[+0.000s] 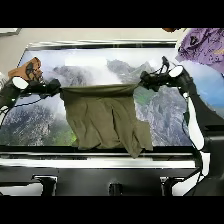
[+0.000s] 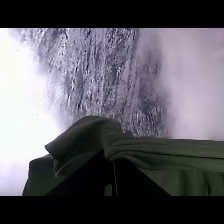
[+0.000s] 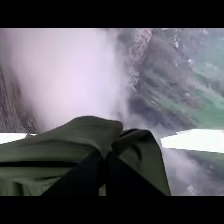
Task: Fold the clothes and pants, and hang the long-sleeved shirts on hangers.
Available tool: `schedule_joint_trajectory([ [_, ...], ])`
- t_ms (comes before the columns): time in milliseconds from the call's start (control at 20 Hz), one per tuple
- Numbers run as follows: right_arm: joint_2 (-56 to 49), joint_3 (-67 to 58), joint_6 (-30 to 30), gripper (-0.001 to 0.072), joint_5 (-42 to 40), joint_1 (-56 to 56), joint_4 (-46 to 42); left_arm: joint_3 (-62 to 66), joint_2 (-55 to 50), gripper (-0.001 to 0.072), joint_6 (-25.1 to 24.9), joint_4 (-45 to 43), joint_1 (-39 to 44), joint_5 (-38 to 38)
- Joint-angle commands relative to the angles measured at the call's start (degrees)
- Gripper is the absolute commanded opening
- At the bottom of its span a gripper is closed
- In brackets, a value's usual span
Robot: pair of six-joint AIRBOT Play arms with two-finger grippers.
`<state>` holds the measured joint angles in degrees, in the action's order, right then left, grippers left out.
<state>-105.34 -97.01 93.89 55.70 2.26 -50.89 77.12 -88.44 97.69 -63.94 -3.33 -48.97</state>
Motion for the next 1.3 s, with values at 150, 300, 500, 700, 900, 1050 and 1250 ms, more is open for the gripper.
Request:
schedule_joint_trajectory([
  [150,2.84,-0.09,-4.28,0.0484,16.59,-2.14,0.31,0.87,-1.77,0.0015,0.50,2.71,0.68,-5.31],
  [300,9.25,3.19,-8.39,0.0484,28.04,-9.18,-4.33,2.14,-1.36,0.0016,0.52,2.73,-0.63,-9.79],
  [500,25.73,30.10,-10.36,0.0484,26.40,-14.91,-4.63,2.25,-1.09,0.0016,0.46,2.69,-1.29,-13.07],
  [700,42.12,58.07,-10.32,0.0500,15.87,-11.80,0.92,2.23,-1.09,0.0017,0.48,2.71,-1.29,-13.27],
  [900,45.40,67.89,-8.55,0.0552,11.17,-7.02,1.70,2.23,-1.11,0.0016,0.48,2.71,-1.29,-13.66],
  [1050,45.40,68.94,-5.99,0.0552,6.34,-4.42,0.44,2.23,-1.14,0.0017,0.48,2.69,-1.29,-13.62],
  [1250,43.39,68.94,-4.09,0.0528,-0.07,-1.07,3.23,2.23,-1.20,0.0017,0.46,2.69,-1.29,-13.49],
])
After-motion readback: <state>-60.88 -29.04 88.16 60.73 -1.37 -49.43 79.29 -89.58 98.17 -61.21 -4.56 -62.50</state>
